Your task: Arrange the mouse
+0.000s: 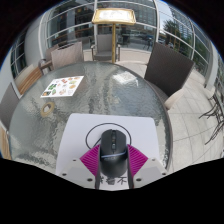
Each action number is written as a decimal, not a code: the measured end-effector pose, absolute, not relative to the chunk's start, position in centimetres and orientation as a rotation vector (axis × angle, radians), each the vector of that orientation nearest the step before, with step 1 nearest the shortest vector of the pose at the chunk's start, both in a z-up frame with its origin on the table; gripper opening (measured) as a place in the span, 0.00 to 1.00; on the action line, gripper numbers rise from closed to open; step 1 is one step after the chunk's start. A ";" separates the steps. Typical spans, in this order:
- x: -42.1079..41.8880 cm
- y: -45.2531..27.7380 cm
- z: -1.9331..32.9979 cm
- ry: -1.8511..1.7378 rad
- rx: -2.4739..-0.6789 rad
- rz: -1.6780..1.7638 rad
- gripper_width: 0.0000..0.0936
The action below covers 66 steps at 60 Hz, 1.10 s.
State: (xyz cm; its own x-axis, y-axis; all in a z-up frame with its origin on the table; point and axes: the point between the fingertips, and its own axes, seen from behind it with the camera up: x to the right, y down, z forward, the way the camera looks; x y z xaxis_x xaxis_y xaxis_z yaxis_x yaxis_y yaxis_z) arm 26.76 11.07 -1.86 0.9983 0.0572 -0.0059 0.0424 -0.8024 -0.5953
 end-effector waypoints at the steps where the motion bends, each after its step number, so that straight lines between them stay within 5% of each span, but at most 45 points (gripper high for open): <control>1: 26.8 11.0 -1.9 -0.080 -2.504 0.027 0.42; 10: 27.0 11.2 -2.1 -0.074 -2.532 0.025 0.52; 17: 28.2 11.0 -0.5 -0.062 -2.551 -0.078 0.93; 45: 17.7 6.6 21.1 0.037 -2.224 0.001 0.93; 66: 10.2 -3.7 23.6 -0.007 -2.194 -0.053 0.93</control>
